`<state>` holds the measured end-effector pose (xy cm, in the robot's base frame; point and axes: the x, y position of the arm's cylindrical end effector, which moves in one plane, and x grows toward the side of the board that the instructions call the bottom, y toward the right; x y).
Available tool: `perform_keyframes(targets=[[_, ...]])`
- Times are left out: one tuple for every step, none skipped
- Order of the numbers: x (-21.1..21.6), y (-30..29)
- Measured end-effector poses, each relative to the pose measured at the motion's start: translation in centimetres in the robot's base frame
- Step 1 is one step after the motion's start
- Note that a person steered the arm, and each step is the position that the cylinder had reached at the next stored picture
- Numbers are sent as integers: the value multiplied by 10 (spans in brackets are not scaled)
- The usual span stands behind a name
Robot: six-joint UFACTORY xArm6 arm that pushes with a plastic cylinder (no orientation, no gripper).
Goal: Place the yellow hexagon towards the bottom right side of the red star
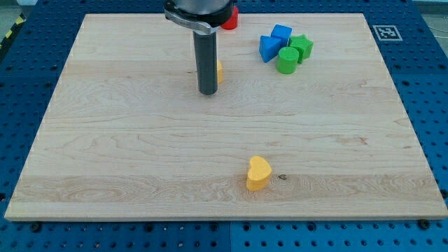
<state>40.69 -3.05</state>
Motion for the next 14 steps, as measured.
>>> perform_keyframes(targets=[[0,8],[-7,4],[-34,5],[-50,7],[-60,7],[-44,7],[-34,2],[-38,-11],[-63,-21],[-68,-1],[-67,5],[-75,-33],[-96,-32],[-82,13]])
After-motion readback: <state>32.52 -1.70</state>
